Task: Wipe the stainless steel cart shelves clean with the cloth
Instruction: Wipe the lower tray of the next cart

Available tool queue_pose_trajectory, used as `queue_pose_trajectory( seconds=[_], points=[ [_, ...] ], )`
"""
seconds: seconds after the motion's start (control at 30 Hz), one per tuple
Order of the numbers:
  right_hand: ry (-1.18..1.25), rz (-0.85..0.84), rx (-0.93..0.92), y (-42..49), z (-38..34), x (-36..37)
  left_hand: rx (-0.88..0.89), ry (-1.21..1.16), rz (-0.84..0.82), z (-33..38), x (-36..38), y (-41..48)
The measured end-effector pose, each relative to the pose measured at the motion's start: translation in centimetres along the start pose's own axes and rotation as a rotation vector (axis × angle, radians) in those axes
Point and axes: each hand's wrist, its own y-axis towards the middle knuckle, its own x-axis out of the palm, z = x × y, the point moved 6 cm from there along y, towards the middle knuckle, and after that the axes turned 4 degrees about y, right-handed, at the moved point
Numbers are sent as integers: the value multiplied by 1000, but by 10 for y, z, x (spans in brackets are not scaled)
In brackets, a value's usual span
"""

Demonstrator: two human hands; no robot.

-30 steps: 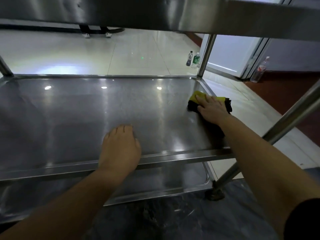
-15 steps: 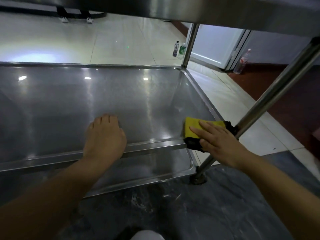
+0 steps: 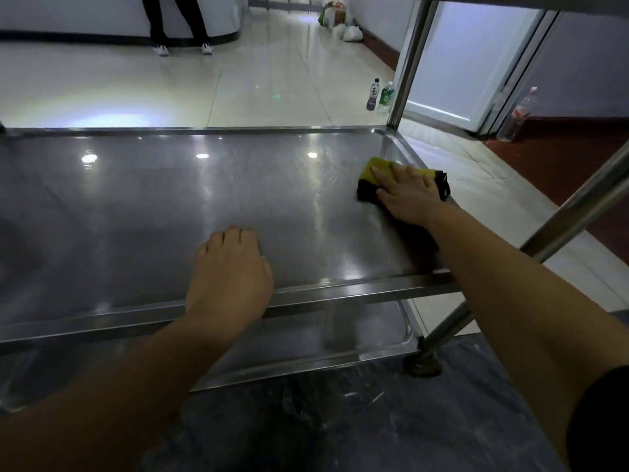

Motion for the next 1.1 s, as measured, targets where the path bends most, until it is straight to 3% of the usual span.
queue_pose_trajectory(
  seconds=[0.33,0.47,0.67,0.83,0.97,1.1],
  points=[
    [25,-74,-438,-170,-82,17,11,-8,26,1,-5,-1],
    [34,52,-393,-183,-62,19,10,-17,30,2,-7,-4],
    [-100,288,-255,-194,26,16,26,-39,81,3,-10,-5],
    [205,497,-303,-198,12,12,23,-28,85,5,-11,-6],
    [353,471,-488,-203,-30,15,12,-13,63,6,-12,-4],
    [316,378,-674,-203,-58,18,27,1,65,6,-11,-5]
  ],
)
